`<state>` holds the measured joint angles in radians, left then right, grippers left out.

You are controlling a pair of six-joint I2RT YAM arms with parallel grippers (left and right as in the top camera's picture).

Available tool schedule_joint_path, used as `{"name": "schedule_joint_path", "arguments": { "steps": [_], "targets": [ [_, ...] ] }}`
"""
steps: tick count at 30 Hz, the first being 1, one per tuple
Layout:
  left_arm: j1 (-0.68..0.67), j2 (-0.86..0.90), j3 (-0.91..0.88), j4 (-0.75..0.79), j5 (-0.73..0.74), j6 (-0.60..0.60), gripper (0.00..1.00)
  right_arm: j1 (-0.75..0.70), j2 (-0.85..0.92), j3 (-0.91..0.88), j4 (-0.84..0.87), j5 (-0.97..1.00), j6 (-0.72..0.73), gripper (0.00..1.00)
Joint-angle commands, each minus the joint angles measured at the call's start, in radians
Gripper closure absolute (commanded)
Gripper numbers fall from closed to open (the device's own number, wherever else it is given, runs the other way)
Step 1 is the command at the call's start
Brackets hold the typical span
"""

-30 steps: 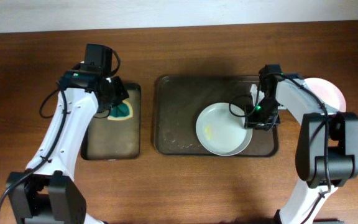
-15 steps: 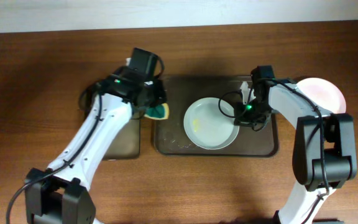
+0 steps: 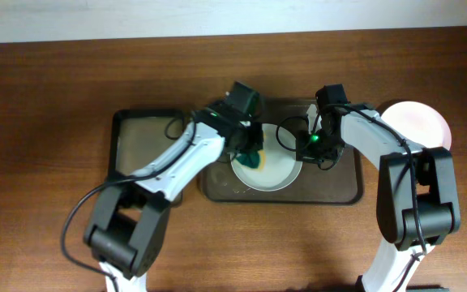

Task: Clean dirty plates on tray and stack at the side
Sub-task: 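Hold the white plate with right gripper, scrub with left sponge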

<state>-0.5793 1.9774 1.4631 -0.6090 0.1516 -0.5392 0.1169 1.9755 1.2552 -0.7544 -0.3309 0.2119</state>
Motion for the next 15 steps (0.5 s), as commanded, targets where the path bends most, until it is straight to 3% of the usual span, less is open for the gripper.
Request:
{"name": "schedule_joint_path", "arguments": {
  "steps": [1,3,9,15],
  "targets": [
    [-0.019,0.056,-0.005,0.019,0.029,-0.037,1.0,0.01,0.03,-0.019,0.005,0.028,0.034,0.96],
    [-0.02,0.078,-0.005,0.044,0.037,-0.093,1.0,0.01,0.03,-0.019,0.007,0.027,0.034,0.96],
    [-0.025,0.132,-0.005,0.165,0.12,-0.094,0.99,0.01,0.03,-0.019,0.007,0.027,0.033,0.96],
    [-0.027,0.201,-0.005,0.167,0.088,-0.093,0.99,0.01,0.03,-0.019,0.008,0.028,0.033,0.96]
  ]
}}
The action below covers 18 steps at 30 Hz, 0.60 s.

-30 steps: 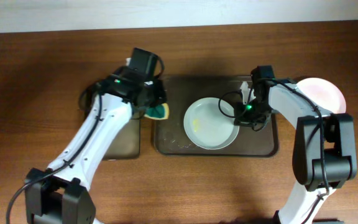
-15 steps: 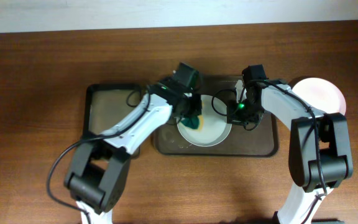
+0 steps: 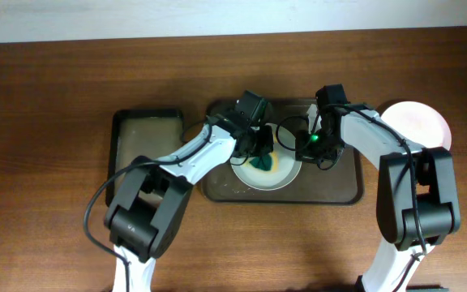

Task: Clean dirty plates on tray and stack at the side
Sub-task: 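Hold the white plate with right gripper, scrub with left sponge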

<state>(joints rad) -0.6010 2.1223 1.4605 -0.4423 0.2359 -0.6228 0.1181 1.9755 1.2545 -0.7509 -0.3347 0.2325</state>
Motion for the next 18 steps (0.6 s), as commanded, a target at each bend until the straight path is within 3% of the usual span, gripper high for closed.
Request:
{"name": "schedule_joint_path", "arguments": {
  "steps": [1,3,6,13,15,18],
  "targets": [
    [-0.005,0.062,-0.002,-0.004,-0.018,-0.003,1.0,0.009,0.03,-0.019,0.004,0.032,0.013,0.96],
    [-0.005,0.068,-0.002,-0.023,-0.096,0.039,1.0,0.009,0.03,-0.019,0.004,0.032,0.012,0.96],
    [-0.004,0.063,0.003,-0.102,-0.326,0.076,1.0,0.009,0.03,-0.019,0.004,0.032,0.012,0.96],
    [0.01,0.061,0.105,-0.342,-0.8,0.079,1.0,0.009,0.03,-0.019,0.004,0.032,0.012,0.96],
    [0.01,0.061,0.154,-0.376,-0.795,0.078,1.0,0.009,0.03,-0.019,0.004,0.032,0.012,0.96],
    [0.01,0.061,0.271,-0.433,-0.676,0.078,1.0,0.009,0.03,-0.019,0.004,0.033,0.012,0.96]
  ]
}}
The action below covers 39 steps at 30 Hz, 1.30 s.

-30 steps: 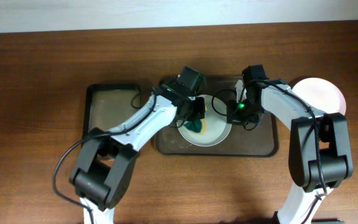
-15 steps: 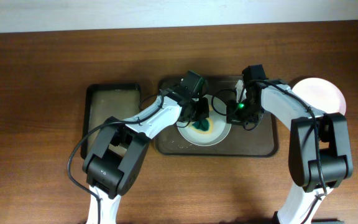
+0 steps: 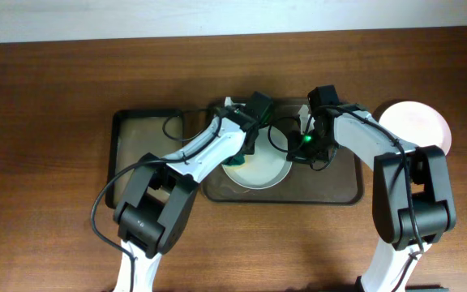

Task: Clean dirty plates on tray and stack at the side
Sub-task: 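Hold the white plate with right gripper, scrub with left sponge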

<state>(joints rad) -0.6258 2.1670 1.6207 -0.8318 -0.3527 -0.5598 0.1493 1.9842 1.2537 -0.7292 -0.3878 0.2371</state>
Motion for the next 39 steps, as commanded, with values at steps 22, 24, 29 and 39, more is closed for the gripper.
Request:
{"name": "schedule_joint_path", "arguments": {
  "steps": [22,24,29,39],
  "targets": [
    [0.036,0.191,0.19,-0.015,0.264,0.098,1.0,-0.023,0.021,-0.018,-0.017,0.085,0.007,0.96],
    [0.038,0.181,0.195,-0.065,0.094,0.098,1.0,-0.023,0.021,-0.018,-0.014,0.085,0.007,0.96],
    [0.052,0.116,0.215,-0.219,-0.293,0.072,1.0,-0.032,0.021,-0.011,-0.014,0.085,0.007,0.96],
    [0.188,-0.126,0.215,-0.266,-0.144,-0.031,1.0,-0.031,-0.031,0.131,-0.17,0.123,-0.11,0.96]
  ]
}}
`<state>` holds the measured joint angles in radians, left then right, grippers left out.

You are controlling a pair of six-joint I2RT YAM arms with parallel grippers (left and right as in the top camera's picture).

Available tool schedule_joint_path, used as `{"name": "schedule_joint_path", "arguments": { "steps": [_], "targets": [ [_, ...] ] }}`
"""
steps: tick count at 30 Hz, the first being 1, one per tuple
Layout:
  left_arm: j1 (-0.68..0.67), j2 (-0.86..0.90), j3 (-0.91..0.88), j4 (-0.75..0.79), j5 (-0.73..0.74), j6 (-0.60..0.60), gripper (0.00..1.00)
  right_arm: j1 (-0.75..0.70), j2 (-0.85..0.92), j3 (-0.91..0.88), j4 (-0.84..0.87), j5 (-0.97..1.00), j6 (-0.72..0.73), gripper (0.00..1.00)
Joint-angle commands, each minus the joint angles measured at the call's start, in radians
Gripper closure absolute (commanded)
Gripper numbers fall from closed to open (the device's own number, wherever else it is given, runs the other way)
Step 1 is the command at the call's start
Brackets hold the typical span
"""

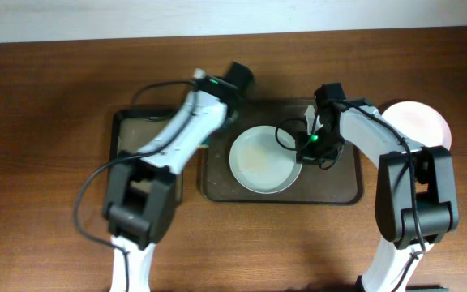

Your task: Clean dirty plates on tray and stack at the side

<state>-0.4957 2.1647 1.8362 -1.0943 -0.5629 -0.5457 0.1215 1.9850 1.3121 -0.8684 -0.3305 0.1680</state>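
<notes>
A cream plate (259, 160) lies in the middle of the brown tray (331, 191), its face bare. My right gripper (303, 146) sits at the plate's right rim and looks shut on it. My left gripper (220, 120) is off the plate, over the tray's back left corner. Its fingers are hidden under the arm, so their state cannot be read. The green sponge is hidden from the overhead view. A pink plate (417, 124) rests on the table to the right of the tray.
A black tray (140, 134) stands to the left of the brown tray, partly covered by my left arm. Cables loop over the brown tray's back edge near the right gripper. Bare wooden table (55, 203) surrounds both trays.
My left gripper was over the plate's back edge and is now off it, at the tray's back left corner. The whole plate shows, slightly further right. The right gripper stays at its rim.
My left gripper pressed a green sponge on the plate's left part, then nearer its middle, while the right gripper stayed at the right rim. Later the sponge was hidden under the left wrist at the plate's back edge. Now the left arm is off the plate.
</notes>
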Motion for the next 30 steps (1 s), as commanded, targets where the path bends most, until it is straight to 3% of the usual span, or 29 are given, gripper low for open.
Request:
{"name": "schedule_joint_path", "arguments": {
  "steps": [1,5,9,13,19,20,21,22,23,24,26,30],
  "targets": [
    [0.085,-0.146,-0.001,-0.007,0.12,-0.045,1.0,-0.002,-0.044,0.089,-0.044,0.074,-0.041,0.96],
    [0.204,-0.174,-0.002,-0.063,0.293,-0.045,1.0,0.053,-0.114,0.18,-0.122,0.181,-0.06,0.96],
    [0.292,-0.168,-0.05,-0.076,0.36,-0.031,1.0,0.172,-0.155,0.266,-0.202,0.459,-0.058,0.96],
    [0.356,-0.168,-0.192,0.053,0.44,0.032,1.0,0.3,-0.158,0.346,-0.248,0.653,-0.055,0.96],
    [0.409,-0.168,-0.382,0.242,0.441,0.073,0.97,0.386,-0.158,0.36,-0.267,0.84,-0.055,0.96],
    [0.414,-0.168,-0.403,0.261,0.441,0.073,0.89,0.394,-0.158,0.36,-0.273,0.87,-0.055,0.96],
    [0.417,-0.168,-0.425,0.279,0.441,0.073,0.72,0.404,-0.158,0.361,-0.282,0.912,-0.056,0.96],
    [0.419,-0.168,-0.434,0.287,0.44,0.073,0.42,0.411,-0.158,0.362,-0.29,0.947,-0.056,0.96],
    [0.42,-0.168,-0.435,0.287,0.44,0.073,0.18,0.422,-0.158,0.363,-0.3,1.0,-0.056,0.96],
    [0.42,-0.168,-0.434,0.287,0.44,0.073,0.06,0.429,-0.158,0.363,-0.304,1.034,-0.056,0.96],
    [0.42,-0.177,-0.414,0.286,0.453,0.073,0.0,0.446,-0.158,0.363,-0.307,1.114,-0.056,0.96],
    [0.42,-0.218,-0.351,0.252,0.473,0.072,0.0,0.505,-0.158,0.363,-0.307,1.27,-0.074,0.96]
  ]
}}
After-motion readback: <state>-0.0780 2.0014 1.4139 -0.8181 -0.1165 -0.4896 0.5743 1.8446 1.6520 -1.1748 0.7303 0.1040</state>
